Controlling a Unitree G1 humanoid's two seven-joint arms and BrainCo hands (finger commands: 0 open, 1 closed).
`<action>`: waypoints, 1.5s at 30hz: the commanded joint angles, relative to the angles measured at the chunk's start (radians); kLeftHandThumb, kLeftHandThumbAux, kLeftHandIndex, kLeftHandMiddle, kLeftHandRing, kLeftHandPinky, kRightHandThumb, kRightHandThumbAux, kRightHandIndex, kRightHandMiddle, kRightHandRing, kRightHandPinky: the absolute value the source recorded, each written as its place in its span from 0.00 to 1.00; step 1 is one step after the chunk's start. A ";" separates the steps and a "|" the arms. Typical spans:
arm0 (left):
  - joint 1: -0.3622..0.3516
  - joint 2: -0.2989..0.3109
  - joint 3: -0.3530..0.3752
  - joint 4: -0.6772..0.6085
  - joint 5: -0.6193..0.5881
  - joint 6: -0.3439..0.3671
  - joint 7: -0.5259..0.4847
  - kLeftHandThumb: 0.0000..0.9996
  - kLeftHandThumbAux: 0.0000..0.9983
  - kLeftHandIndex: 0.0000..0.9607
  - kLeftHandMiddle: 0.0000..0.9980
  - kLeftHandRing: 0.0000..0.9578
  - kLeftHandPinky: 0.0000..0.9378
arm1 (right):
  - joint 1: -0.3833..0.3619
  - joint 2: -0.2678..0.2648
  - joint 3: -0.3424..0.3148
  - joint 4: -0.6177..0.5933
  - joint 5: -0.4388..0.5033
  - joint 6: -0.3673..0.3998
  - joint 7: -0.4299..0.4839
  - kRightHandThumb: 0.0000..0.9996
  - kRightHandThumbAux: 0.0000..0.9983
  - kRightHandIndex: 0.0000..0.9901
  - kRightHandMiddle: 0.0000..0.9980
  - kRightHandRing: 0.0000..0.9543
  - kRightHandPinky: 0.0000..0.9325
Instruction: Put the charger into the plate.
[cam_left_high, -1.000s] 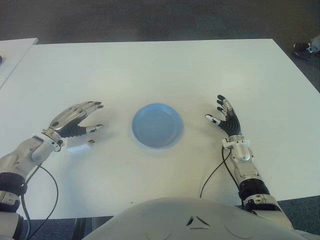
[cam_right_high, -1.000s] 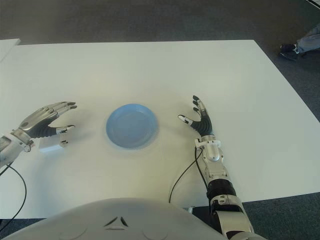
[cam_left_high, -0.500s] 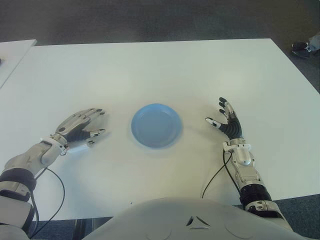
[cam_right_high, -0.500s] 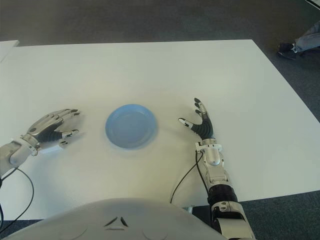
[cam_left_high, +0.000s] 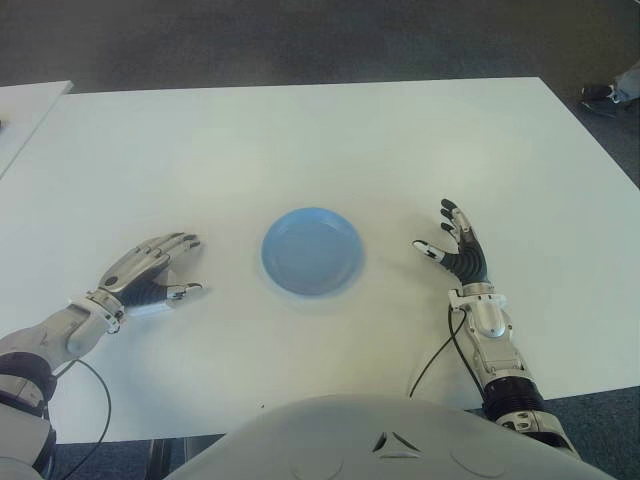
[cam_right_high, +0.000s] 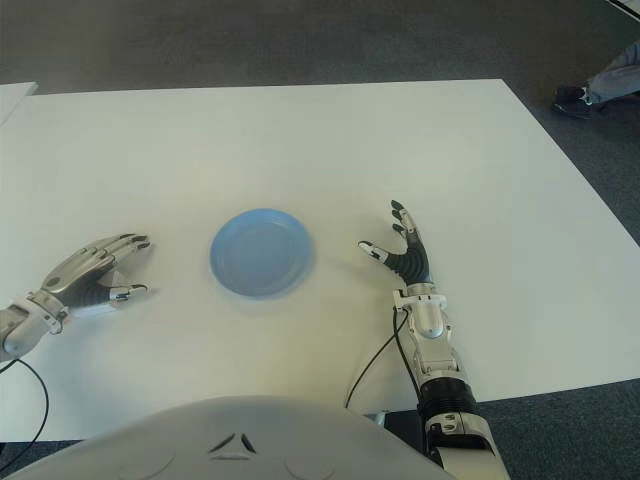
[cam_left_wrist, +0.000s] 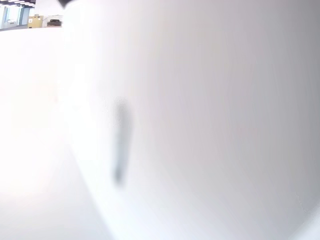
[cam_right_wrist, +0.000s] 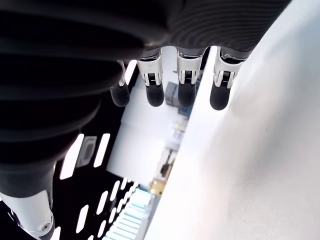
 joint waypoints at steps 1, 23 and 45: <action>0.043 0.009 -0.042 0.056 0.030 0.010 -0.012 0.47 0.13 0.00 0.00 0.00 0.08 | 0.032 0.007 0.009 0.035 -0.007 0.045 0.006 0.11 0.66 0.00 0.03 0.07 0.14; 0.066 0.055 -0.054 0.041 -0.020 -0.033 -0.040 0.43 0.14 0.00 0.00 0.00 0.03 | -0.015 0.006 0.044 0.079 -0.027 0.056 0.012 0.15 0.64 0.00 0.03 0.08 0.17; 0.075 0.036 -0.065 0.039 0.004 0.001 0.041 0.46 0.15 0.00 0.00 0.00 0.01 | -0.031 0.012 0.059 0.089 -0.028 0.080 0.009 0.16 0.64 0.00 0.04 0.09 0.18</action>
